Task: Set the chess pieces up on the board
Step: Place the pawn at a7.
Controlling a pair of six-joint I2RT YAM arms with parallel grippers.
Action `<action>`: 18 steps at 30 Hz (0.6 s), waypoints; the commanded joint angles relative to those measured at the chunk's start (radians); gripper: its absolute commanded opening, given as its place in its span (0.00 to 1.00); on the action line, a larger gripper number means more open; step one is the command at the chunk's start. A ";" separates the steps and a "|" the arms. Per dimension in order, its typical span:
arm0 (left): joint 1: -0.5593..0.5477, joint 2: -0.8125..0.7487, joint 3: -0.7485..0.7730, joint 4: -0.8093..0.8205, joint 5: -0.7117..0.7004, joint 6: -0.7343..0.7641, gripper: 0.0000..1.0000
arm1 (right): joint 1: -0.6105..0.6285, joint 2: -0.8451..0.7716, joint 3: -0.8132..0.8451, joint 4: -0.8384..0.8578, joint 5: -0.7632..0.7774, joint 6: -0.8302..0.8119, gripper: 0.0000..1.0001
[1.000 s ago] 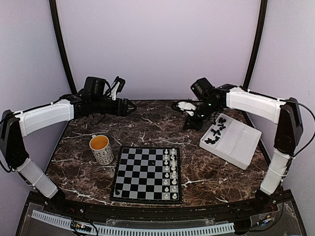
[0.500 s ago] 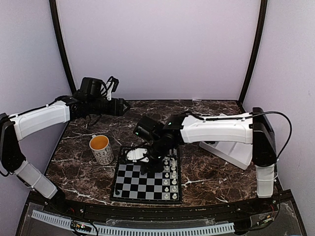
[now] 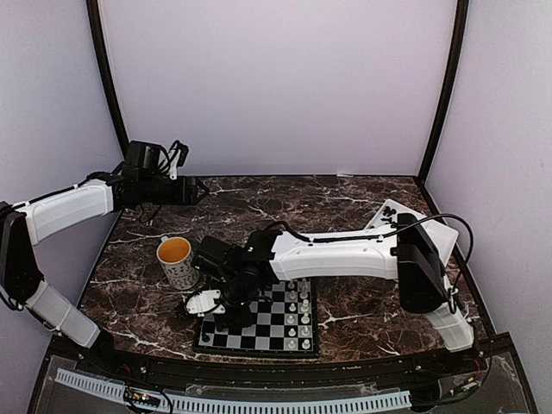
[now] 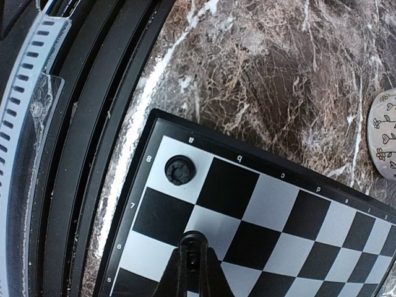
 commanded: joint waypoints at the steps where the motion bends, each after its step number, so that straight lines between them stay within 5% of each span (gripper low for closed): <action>1: 0.003 -0.092 -0.010 0.001 0.071 -0.014 0.73 | 0.023 0.040 0.074 -0.051 0.006 0.009 0.00; 18: 0.003 -0.129 0.007 -0.018 0.110 -0.016 0.74 | 0.054 0.073 0.086 -0.092 -0.016 -0.014 0.00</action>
